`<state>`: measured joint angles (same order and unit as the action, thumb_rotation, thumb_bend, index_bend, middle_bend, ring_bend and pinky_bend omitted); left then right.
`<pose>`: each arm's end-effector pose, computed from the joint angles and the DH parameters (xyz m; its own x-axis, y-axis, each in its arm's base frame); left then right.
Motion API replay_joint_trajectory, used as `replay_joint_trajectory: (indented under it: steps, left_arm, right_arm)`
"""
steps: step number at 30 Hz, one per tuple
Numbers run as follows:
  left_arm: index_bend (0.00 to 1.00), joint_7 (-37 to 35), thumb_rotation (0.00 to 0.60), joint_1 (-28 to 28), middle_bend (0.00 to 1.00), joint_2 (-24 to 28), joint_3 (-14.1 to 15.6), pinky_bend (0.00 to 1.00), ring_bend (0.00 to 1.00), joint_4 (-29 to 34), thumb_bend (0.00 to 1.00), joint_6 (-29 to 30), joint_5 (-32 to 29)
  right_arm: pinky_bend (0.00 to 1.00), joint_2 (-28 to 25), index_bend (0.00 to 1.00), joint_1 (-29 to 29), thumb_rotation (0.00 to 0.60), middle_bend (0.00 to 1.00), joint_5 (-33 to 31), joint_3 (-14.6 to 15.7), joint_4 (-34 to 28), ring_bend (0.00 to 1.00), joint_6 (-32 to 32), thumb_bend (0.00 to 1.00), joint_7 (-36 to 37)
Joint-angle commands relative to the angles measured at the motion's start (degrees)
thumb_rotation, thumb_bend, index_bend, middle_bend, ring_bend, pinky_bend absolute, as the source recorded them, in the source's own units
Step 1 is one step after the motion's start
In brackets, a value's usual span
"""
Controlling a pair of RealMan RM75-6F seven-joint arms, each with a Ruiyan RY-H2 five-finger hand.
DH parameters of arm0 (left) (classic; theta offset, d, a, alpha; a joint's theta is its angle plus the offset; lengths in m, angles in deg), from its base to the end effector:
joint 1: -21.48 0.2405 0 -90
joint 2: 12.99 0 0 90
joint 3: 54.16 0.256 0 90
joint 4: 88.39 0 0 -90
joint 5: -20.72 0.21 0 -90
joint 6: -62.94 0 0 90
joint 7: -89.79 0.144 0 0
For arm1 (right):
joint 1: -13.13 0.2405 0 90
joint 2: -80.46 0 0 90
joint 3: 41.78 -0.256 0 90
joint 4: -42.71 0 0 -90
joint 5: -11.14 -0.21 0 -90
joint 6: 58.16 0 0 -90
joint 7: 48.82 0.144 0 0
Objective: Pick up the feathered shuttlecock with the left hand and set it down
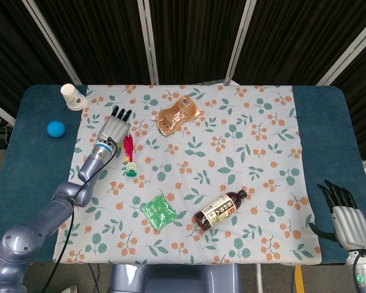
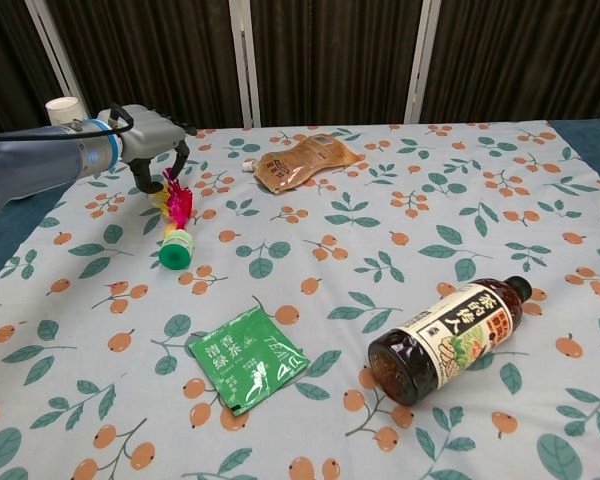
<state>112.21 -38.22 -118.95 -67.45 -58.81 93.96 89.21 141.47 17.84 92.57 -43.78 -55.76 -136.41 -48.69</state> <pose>-0.1685 0.4858 -0.0299 0.8655 0.1288 0.4841 0.4964 -0.3498 -0.7945 -0.3118 -0.1739 0.1522 0.3285 -0.1408 0.9340 -0.9380 0.0674 0.3400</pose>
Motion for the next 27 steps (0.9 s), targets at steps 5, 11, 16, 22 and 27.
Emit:
replay_joint_trajectory:
  steps: [5, 11, 16, 22, 27]
  left_arm:
    - [0.49, 0.1, 0.600, 0.3, 0.00, 0.1, 0.1, 0.00, 0.00, 0.7, 0.41, 0.8, -0.5]
    - [0.54, 0.3, 0.600, 0.5, 0.00, 0.0, 0.1, 0.01, 0.00, 0.9, 0.41, 1.5, -0.9]
    - [0.57, 0.5, 0.600, 0.8, 0.01, -0.4, 0.1, 0.01, 0.00, 0.8, 0.41, 2.2, -1.2]
    - [0.57, 0.5, 0.600, 1.0, 0.01, -0.4, 0.4, 0.01, 0.00, 0.8, 0.42, 2.6, -1.2]
    - [0.57, 0.4, 0.600, 1.1, 0.01, -0.5, 0.6, 0.01, 0.00, 0.8, 0.46, 2.9, -1.2]
  right_arm:
    - [0.00, 0.0, 0.10, 0.0, 0.600, 0.00, 0.0, 0.0, 0.0, 0.00, 0.0, 0.14, 0.1]
    - [0.00, -0.1, 0.10, -0.1, 0.600, 0.00, 0.0, 0.0, 0.0, 0.00, -0.1, 0.14, 0.2]
    - [0.00, -0.1, 0.10, -0.1, 0.600, 0.00, 0.1, 0.0, -0.1, 0.00, -0.1, 0.14, 0.2]
    - [0.00, -0.1, 0.10, -0.1, 0.600, 0.00, 0.0, 0.0, -0.3, 0.00, -0.1, 0.13, 0.2]
    - [0.00, -0.2, 0.10, -0.1, 0.600, 0.00, -0.3, 0.0, -0.5, 0.00, 0.1, 0.14, 0.3]
